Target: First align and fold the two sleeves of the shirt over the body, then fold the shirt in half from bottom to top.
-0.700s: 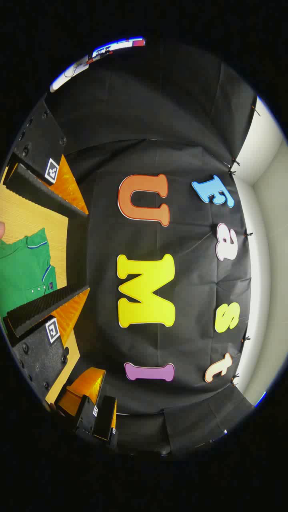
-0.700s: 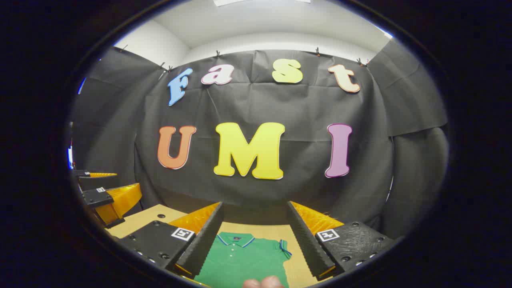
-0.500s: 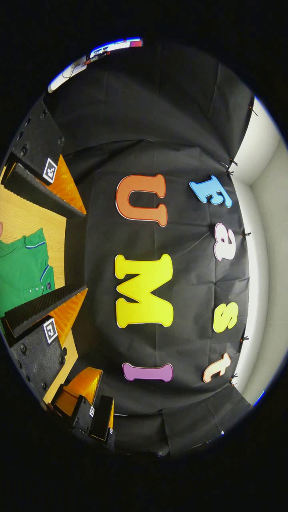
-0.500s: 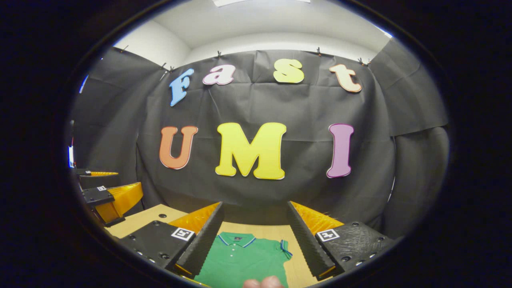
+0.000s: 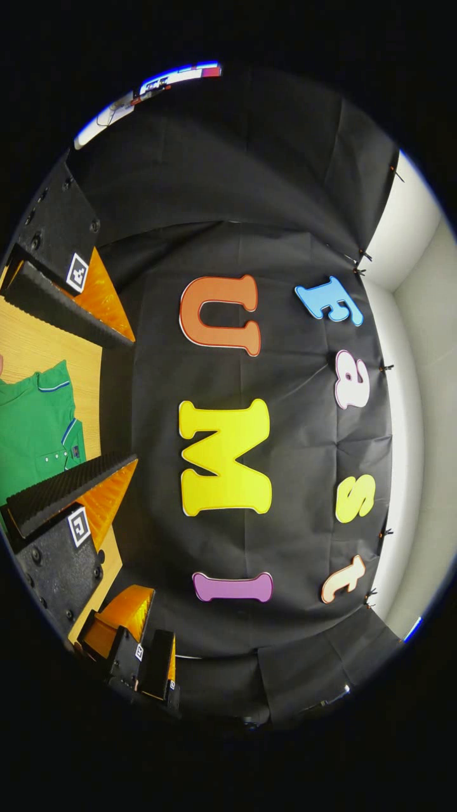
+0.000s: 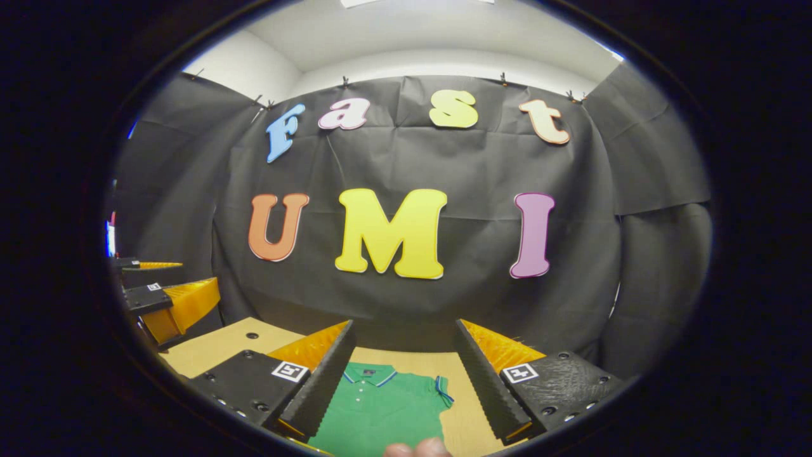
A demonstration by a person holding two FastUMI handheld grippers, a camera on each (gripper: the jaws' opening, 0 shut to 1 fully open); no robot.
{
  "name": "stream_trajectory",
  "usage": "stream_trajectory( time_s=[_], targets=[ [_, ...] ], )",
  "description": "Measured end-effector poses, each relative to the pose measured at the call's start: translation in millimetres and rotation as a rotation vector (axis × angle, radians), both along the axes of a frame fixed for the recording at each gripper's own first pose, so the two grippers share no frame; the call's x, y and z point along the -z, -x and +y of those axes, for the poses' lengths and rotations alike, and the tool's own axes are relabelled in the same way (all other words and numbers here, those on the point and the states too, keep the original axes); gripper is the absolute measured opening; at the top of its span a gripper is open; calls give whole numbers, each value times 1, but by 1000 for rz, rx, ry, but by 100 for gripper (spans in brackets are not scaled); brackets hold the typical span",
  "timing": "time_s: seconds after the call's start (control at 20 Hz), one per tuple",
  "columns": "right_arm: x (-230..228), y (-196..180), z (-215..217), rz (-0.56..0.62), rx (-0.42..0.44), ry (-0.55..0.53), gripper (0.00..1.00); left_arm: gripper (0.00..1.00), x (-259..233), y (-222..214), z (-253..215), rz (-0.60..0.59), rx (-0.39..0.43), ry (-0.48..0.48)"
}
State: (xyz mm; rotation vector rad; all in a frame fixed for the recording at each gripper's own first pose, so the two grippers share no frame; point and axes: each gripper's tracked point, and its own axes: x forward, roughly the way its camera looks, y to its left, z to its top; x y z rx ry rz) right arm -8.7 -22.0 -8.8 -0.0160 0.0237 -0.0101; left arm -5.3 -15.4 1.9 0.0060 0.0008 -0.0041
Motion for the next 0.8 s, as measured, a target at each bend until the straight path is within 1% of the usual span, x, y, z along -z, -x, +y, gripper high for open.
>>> stream_trajectory(
  time_s=[0.05, 0.1, 0.3, 0.45, 0.55, 0.6, 0.65, 0.8],
  targets=[
    [1, 0, -2, 3, 0, -1, 96, 100, 1, 1, -1, 3, 0, 0],
    [3, -1, -5, 8, -1, -3, 95, 100, 1, 0, -2, 4, -2, -1],
    [9, -5, -14, 26, -8, 0, 95, 100, 3, -2, -7, 10, -9, -4],
    [21, -16, -23, 59, -16, -2, 95, 100, 6, -8, -10, 21, -13, -3],
    [36, -28, -33, 90, -12, -2, 96, 100, 9, -13, -12, 29, -19, -4],
    [48, -36, -40, 121, -7, 3, 95, 100, 11, -15, -12, 33, -22, -8],
    [61, -44, -46, 152, -5, 6, 97, 100, 13, -18, -11, 35, -25, -14],
    [96, -69, -60, 234, -17, 21, 97, 100, 17, -28, -13, 47, -35, -25]
  ],
)
